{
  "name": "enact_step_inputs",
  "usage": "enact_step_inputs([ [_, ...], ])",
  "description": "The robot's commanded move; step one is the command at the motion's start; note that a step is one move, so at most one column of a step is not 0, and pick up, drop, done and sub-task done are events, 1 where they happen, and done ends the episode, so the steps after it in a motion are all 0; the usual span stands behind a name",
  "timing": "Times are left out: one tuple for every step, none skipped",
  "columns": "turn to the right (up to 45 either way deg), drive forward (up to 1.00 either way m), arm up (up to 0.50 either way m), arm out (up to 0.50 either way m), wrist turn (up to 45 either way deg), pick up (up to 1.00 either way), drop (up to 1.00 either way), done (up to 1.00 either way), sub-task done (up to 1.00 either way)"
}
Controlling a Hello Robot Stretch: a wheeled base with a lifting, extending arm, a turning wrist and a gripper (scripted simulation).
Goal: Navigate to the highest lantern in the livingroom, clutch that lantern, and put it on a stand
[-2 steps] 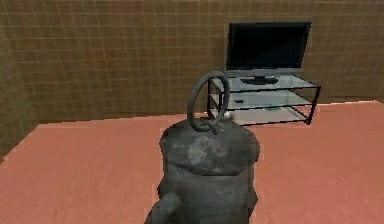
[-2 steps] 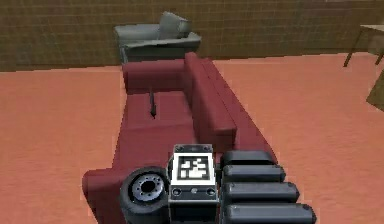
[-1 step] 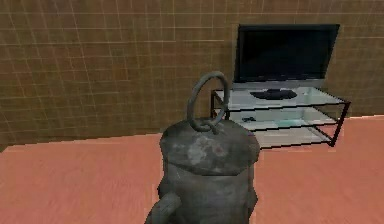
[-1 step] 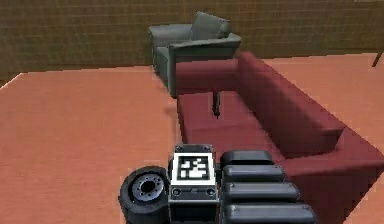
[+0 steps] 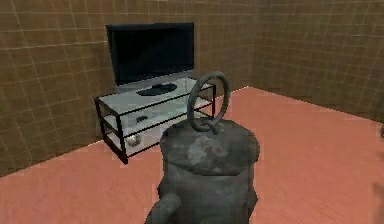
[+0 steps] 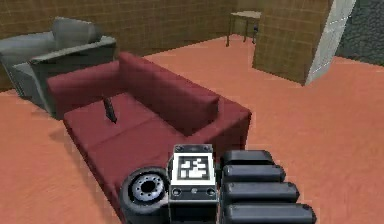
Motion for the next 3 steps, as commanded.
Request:
enact_step_inputs([
  [0.0,0.50,0.00,0.00,0.0,0.00,0.00,0.00,0.00],
  [6.0,0.00,0.00,0.00,0.0,0.00,0.00,0.00,0.00],
  [0.0,1.00,0.00,0.00,0.0,0.00,0.00,0.00,0.00],
])
